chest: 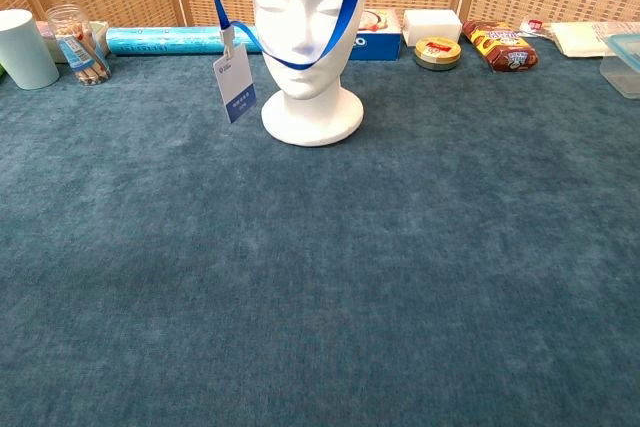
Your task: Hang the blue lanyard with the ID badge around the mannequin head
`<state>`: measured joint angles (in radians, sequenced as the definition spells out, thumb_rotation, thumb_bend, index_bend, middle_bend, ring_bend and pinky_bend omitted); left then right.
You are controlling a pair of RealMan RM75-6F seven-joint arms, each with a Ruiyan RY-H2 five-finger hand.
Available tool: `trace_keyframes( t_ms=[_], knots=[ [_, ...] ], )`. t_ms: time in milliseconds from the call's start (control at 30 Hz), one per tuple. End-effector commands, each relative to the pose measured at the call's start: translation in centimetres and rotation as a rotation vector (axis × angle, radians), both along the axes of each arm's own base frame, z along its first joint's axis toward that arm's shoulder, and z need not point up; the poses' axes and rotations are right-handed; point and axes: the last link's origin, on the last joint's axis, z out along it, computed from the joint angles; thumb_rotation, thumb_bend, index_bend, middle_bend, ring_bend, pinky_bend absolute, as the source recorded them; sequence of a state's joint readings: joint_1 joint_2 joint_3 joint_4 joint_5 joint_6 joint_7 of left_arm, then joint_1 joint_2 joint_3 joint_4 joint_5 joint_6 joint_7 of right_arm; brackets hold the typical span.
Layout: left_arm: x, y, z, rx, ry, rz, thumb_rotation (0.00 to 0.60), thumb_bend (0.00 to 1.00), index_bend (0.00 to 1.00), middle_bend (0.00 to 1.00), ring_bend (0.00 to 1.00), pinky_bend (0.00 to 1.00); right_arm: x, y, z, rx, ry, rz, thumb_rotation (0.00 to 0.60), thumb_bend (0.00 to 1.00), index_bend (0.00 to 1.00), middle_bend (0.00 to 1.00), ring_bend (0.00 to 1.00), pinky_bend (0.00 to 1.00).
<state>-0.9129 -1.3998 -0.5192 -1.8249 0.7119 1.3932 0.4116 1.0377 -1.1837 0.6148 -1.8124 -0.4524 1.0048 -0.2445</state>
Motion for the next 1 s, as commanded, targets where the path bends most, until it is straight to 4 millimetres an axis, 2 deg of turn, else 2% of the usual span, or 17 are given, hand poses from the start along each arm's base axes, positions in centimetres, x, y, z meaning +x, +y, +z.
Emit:
trace_keyframes(
  t_ms=[33,400,533,1000],
  knots=[
    [0.0,0.2,-0.5,-0.001,0.024,0.008,0.516,0.44,0.64,1.0,1.0,1.0,0.0,-0.8,-0.4,0.013,0.022,-0.013,0.6,0.46,0.62,0.99,1.0,1.0],
    [-0.8,1.4,-1.3,0.015,0.034,0.06,0.52,0.44,0.64,1.0,1.0,1.0,0.1,-2.6,-1.5,0.012,0.06,-0.041,0.6,0.46,0.62,0.99,1.0,1.0],
    [-0.9,2.3,-2.1,0.007,0.044,0.085,0.515,0.44,0.64,1.0,1.0,1.0,0.2,-3.5,-2.2,0.006,0.105,-0.053,0.6,0.46,0.62,0.99,1.0,1.0],
    [0.6,4.2,-3.6,0.022,0.096,0.095,0.516,0.44,0.64,1.0,1.0,1.0,1.1,-6.2,-3.0,-0.057,0.25,-0.091,0.6,0.45,0.62,0.98,1.0,1.0]
  ],
)
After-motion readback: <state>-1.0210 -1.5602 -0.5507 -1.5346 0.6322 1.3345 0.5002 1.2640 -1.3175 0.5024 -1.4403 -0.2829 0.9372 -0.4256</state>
